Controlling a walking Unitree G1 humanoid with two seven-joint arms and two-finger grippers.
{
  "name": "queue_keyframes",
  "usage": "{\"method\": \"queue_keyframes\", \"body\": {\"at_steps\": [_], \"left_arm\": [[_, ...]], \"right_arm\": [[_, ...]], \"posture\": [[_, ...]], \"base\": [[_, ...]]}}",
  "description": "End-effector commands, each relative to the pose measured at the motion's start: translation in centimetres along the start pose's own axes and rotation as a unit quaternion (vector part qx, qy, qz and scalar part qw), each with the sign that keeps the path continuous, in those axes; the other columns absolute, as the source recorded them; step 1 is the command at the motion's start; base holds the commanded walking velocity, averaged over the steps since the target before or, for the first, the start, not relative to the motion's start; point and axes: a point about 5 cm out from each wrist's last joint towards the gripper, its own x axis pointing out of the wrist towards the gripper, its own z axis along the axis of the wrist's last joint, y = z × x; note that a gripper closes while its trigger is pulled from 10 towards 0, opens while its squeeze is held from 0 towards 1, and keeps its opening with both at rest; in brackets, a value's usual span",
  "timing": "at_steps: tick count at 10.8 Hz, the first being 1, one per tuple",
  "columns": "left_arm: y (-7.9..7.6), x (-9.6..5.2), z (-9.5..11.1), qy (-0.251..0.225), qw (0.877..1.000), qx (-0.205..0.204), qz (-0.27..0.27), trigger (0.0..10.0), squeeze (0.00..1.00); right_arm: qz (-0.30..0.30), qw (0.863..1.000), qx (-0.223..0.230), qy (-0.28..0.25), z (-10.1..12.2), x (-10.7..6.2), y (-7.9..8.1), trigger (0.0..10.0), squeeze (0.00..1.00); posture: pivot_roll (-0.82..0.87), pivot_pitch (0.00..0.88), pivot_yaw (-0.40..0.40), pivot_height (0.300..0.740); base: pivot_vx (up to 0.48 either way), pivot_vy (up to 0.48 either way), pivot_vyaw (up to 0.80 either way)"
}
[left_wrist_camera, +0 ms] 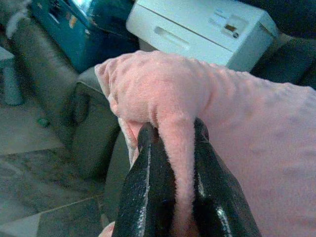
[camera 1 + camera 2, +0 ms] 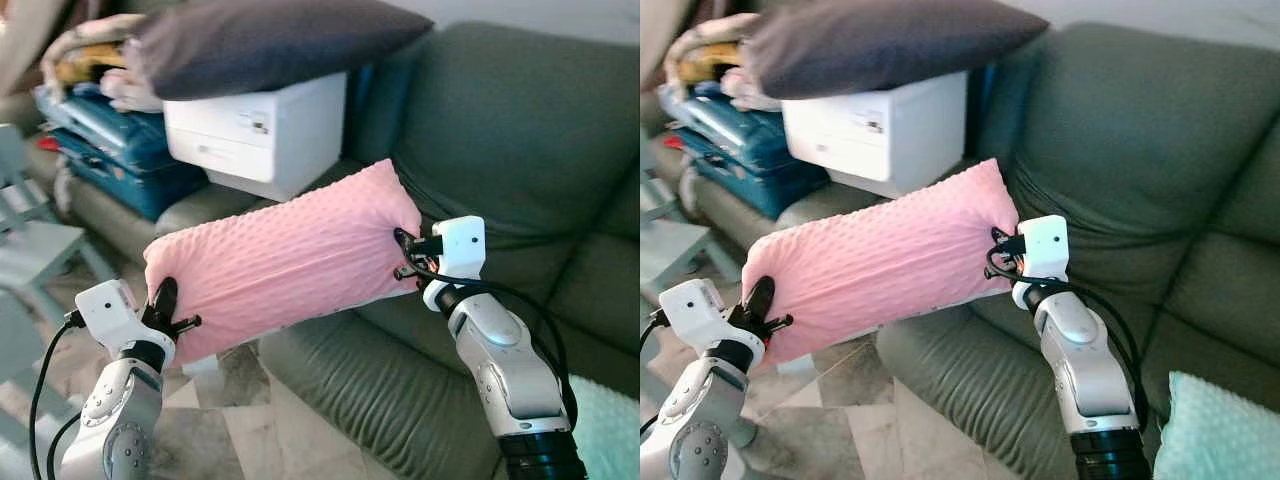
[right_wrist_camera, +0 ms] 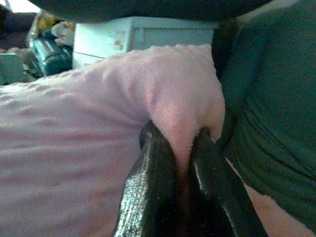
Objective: Move the pillow to the sofa
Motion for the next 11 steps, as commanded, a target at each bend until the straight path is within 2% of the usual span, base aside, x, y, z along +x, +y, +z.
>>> {"method": "queue_keyframes", "body": {"at_steps": [1,9,11], "left_arm": [[1.18,-0.05,0.70,-0.007,1.000,0.014,0.019,10.0,0.00],[1.08,-0.07,0.73,-0.001,0.999,0.038,0.002,10.0,0.00],[0.75,-0.15,0.77,-0.010,0.999,0.045,-0.002,10.0,0.00]], "right_arm": [[-0.019,1.000,0.000,-0.014,0.76,0.01,-0.67,10.0,0.00],[-0.021,1.000,-0.001,-0.013,0.69,0.04,-0.63,10.0,0.00],[-0.017,1.000,-0.001,-0.017,0.69,0.02,-0.48,10.0,0.00]], "posture": [[-0.21,0.006,0.036,0.740],[-0.21,0.004,0.040,0.740],[-0.21,0.006,0.041,0.740]], "base": [[0.000,0.480,-0.80],[0.000,0.480,-0.80],[0.000,0.000,0.00]]}}
